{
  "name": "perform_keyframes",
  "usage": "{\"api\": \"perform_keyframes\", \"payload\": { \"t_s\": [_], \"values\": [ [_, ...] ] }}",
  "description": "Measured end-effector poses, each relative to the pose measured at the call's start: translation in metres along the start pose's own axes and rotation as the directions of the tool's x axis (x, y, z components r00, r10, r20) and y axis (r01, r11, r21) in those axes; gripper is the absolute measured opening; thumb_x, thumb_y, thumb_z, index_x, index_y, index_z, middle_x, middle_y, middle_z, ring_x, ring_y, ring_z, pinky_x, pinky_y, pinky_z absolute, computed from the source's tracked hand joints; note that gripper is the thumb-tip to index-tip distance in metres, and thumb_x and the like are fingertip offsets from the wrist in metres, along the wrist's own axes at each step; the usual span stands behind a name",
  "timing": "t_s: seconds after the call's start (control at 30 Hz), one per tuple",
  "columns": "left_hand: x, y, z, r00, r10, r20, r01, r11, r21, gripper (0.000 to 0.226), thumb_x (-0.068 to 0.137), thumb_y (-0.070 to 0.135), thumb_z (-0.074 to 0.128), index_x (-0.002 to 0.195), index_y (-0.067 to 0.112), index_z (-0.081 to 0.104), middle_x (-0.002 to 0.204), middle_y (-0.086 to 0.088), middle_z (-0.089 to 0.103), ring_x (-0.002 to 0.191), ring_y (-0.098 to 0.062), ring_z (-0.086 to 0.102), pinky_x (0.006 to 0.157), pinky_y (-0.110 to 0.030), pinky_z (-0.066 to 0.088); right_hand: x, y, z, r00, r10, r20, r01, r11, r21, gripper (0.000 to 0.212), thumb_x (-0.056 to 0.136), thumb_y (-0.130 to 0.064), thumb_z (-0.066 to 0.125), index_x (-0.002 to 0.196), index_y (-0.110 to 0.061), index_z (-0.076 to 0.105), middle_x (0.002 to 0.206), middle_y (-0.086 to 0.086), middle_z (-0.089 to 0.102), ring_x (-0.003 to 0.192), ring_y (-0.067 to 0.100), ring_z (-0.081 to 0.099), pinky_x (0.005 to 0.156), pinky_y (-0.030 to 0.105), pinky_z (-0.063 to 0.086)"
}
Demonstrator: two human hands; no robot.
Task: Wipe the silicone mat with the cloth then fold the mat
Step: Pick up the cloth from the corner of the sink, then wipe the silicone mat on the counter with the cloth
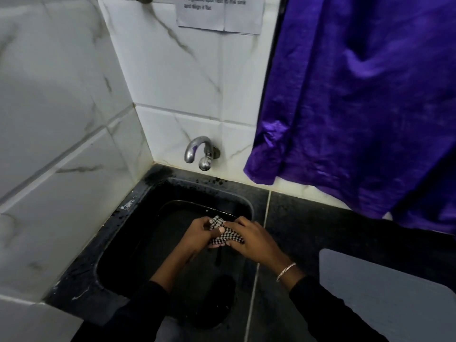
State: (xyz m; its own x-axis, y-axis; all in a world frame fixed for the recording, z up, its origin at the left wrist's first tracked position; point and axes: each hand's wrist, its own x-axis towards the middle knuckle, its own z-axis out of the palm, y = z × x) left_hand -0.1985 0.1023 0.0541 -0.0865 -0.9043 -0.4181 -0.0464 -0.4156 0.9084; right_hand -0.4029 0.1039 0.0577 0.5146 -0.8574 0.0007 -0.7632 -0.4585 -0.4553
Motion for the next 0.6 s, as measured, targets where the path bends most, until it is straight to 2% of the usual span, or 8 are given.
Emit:
{"api": "perform_keyframes", "payload": {
  "t_s": [0.07,0.17,0.23,0.37,0.47,0.53,0.6],
  "values": [
    [-0.004,-0.002,0.021,1.0,0.009,0.016,-0.01,0.999,0.052,0.015,0.091,0.006,0.072,0.102,0.005,0.064,0.101,-0.02,0.073,0.087,-0.027,0.073,0.072,-0.041,0.063,-0.022,0.013,-0.007,0.999,-0.004,0.033,0.004,1.0,0.005,0.063,0.092,-0.045,0.06,0.151,-0.029,0.045,0.126,-0.001,0.058,0.109,0.02,0.06,0.091,0.037,0.052],
    [-0.011,-0.003,0.057,0.998,0.029,0.058,-0.035,0.994,0.103,0.013,0.092,0.004,0.069,0.104,0.003,0.062,0.09,-0.015,0.073,0.068,-0.016,0.073,0.054,-0.024,0.056,-0.056,0.035,-0.018,0.997,0.011,0.073,-0.014,0.999,0.045,0.066,0.093,-0.038,0.061,0.155,-0.028,0.038,0.132,0.004,0.061,0.116,0.022,0.056,0.098,0.034,0.048],
    [-0.015,-0.003,0.082,0.995,0.051,0.082,-0.063,0.988,0.143,0.014,0.093,0.003,0.068,0.105,0.0,0.061,0.085,-0.016,0.071,0.061,-0.014,0.071,0.049,-0.021,0.053,-0.078,0.05,-0.025,0.997,0.023,0.069,-0.03,0.996,0.089,0.065,0.094,-0.034,0.06,0.155,-0.028,0.038,0.134,0.003,0.06,0.118,0.021,0.056,0.098,0.029,0.045],
    [-0.023,0.0,0.141,0.989,0.1,0.111,-0.119,0.976,0.185,0.007,0.095,0.0,0.064,0.101,0.003,0.061,0.08,-0.012,0.069,0.054,-0.01,0.068,0.045,-0.017,0.05,-0.123,0.082,-0.043,0.996,0.084,0.026,-0.087,0.98,0.178,0.063,0.094,-0.035,0.06,0.153,-0.035,0.038,0.137,-0.005,0.057,0.119,0.011,0.058,0.099,0.026,0.05],
    [-0.028,0.001,0.188,0.985,0.106,0.134,-0.13,0.973,0.19,0.011,0.096,0.0,0.063,0.106,0.001,0.061,0.081,-0.012,0.069,0.054,-0.01,0.068,0.045,-0.018,0.05,-0.159,0.109,-0.055,0.992,0.124,0.005,-0.122,0.971,0.205,0.065,0.094,-0.035,0.059,0.151,-0.045,0.031,0.133,-0.014,0.05,0.111,0.003,0.055,0.092,0.024,0.053],
    [-0.031,-0.003,0.216,0.985,0.106,0.135,-0.129,0.976,0.174,0.014,0.095,0.0,0.063,0.109,-0.002,0.061,0.084,-0.013,0.069,0.055,-0.008,0.068,0.046,-0.017,0.051,-0.18,0.125,-0.061,0.992,0.13,-0.002,-0.126,0.968,0.218,0.064,0.094,-0.03,0.059,0.15,-0.045,0.032,0.136,-0.017,0.043,0.113,0.006,0.056,0.093,0.026,0.054],
    [-0.034,-0.01,0.246,0.986,0.096,0.137,-0.118,0.979,0.166,0.016,0.096,0.002,0.064,0.111,-0.005,0.061,0.086,-0.014,0.069,0.055,-0.007,0.067,0.047,-0.017,0.05,-0.202,0.141,-0.067,0.991,0.131,-0.017,-0.124,0.969,0.214,0.061,0.095,-0.027,0.062,0.149,-0.041,0.038,0.147,-0.019,0.038,0.121,0.008,0.055,0.1,0.026,0.052]
  ]
}}
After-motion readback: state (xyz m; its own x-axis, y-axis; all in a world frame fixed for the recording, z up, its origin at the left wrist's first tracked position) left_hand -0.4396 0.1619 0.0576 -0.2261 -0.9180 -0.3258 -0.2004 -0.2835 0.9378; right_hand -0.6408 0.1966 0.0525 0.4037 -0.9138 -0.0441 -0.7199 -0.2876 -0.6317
